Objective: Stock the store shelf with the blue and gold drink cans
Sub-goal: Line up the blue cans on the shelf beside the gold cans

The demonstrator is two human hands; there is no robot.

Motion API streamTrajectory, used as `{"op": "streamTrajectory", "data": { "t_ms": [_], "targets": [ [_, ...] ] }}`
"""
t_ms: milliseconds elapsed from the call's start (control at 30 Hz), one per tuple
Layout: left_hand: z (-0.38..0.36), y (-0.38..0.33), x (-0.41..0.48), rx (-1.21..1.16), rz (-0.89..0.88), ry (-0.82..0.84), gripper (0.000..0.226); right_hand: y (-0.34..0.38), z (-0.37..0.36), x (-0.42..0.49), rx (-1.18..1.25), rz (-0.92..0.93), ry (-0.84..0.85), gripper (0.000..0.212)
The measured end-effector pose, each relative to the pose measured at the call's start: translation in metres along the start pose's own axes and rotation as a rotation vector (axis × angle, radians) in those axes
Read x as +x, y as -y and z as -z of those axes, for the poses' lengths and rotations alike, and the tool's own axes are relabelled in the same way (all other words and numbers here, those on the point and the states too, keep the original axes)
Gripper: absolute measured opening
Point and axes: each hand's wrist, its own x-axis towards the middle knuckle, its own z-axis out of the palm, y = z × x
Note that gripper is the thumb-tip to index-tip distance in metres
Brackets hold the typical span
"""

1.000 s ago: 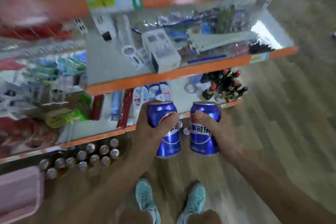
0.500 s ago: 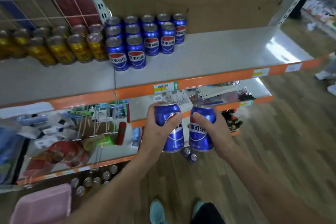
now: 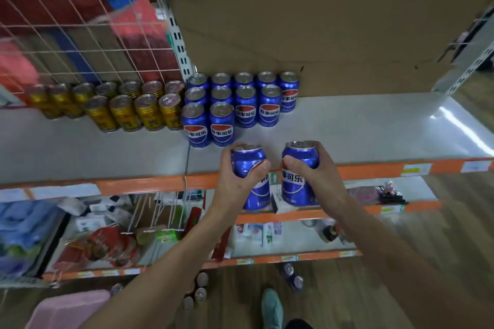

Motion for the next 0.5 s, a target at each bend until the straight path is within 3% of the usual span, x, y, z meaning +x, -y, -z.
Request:
{"op": "streamTrajectory", "data": {
  "t_ms": [167, 500],
  "targets": [
    [-0.018, 0.003, 0.05, 0.066, -0.081, -0.071, 0.049, 0.008, 0.013, 0.06, 0.012, 0.049, 0.09, 0.044],
    [-0.032, 0.028, 0.097, 0.245, -0.22, -0.108, 0.066, -0.02, 0.025, 0.132, -0.073, 0.135, 0.208, 0.058]
  ]
}}
